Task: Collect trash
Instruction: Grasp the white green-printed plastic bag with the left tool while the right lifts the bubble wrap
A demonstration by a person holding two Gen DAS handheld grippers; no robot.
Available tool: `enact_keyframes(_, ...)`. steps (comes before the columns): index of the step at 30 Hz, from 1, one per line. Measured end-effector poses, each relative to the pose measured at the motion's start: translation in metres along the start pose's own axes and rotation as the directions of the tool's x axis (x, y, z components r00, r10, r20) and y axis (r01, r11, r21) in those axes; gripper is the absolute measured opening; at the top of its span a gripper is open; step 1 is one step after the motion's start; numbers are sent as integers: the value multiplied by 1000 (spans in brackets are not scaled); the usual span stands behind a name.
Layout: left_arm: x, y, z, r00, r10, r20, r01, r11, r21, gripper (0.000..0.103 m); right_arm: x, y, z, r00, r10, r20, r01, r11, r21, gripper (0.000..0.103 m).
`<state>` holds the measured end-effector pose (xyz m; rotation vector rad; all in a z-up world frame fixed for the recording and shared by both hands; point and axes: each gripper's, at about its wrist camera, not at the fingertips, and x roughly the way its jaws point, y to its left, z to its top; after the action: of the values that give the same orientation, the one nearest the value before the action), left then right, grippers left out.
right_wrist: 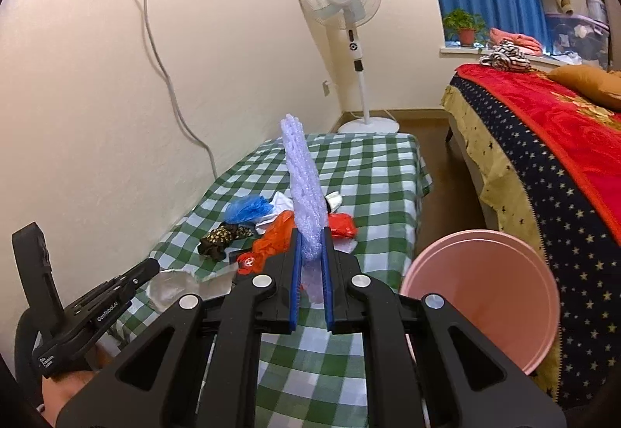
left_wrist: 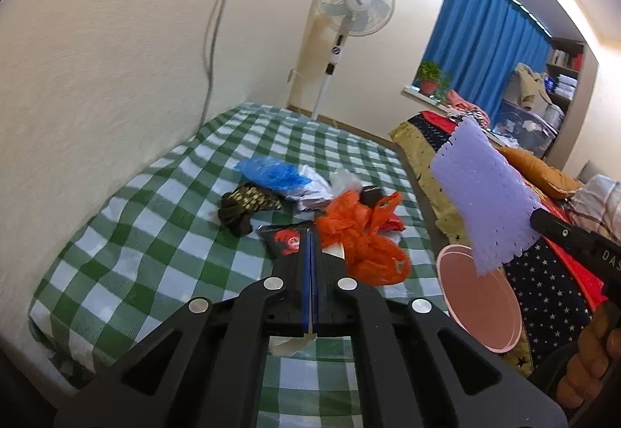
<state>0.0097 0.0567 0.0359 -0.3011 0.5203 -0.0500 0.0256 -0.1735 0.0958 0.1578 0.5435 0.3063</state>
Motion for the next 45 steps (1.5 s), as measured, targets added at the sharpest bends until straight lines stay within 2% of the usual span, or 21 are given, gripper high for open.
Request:
enact_keyframes(9,-7,-8,3,1000,-22,2,22,999,33,0,-19,-27,-2,1000,-13,16,12,998,56,10)
enact_keyframes(11,0,-4,-1,998,-45,-50,46,999,23,0,-19,-31,-6,1000,-12,17,11,998,64,10)
enact_keyframes(14,7,0,-14,993,-32,-112,33,999,13,1,-18,-36,-14,1000,-9,11,8,997,79,10)
enact_keyframes(15,8,0,-21,990,-29,-136,32,999,17,3,-17,-37,-17,1000,-8,9,7,997,83,10)
enact_keyframes(17,6,-4,-36,985,-3,-174,12,999,51,19,-16,-38,-20,1000,-5,7,4,996,90,10)
enact_keyframes(18,5,-7,-41,984,7,-180,6,998,70,36,-16,-39,-21,1000,1,9,-2,995,95,10)
enact_keyframes(19,1,-10,-45,983,14,-181,2,996,91,43,-15,-39,-22,1000,7,10,-8,995,98,10)
enact_keyframes(21,-4,-18,-52,982,36,-185,-9,990,143,45,-14,-38,-24,1000,15,11,-16,995,99,10)
enact_keyframes(25,-12,-25,-64,976,93,-195,-50,976,214,59,-14,-32,-25,1000,26,13,-27,996,86,10)
enact_keyframes(29,-19,-20,-75,965,140,-220,-86,967,239,60,-15,-28,-27,999,41,11,-42,996,78,10)
enact_keyframes(31,-21,-18,-78,959,177,-222,-118,959,256,65,-16,-27,-27,999,47,11,-47,995,82,10)
enact_keyframes(37,-14,-19,-89,935,242,-257,-157,937,311,65,-19,-24,-29,999,53,12,-54,995,82,10)
enact_keyframes(42,-7,-27,-93,925,304,-230,-202,902,381,63,-20,-27,-31,999,44,9,-44,995,87,10)
enact_keyframes(44,-4,-27,-91,926,299,-231,-199,905,376,47,-20,-29,-31,999,38,8,-39,995,90,10)
enact_keyframes(45,-3,-27,-90,927,290,-238,-190,909,370,28,-20,-29,-31,999,36,8,-36,995,91,10)
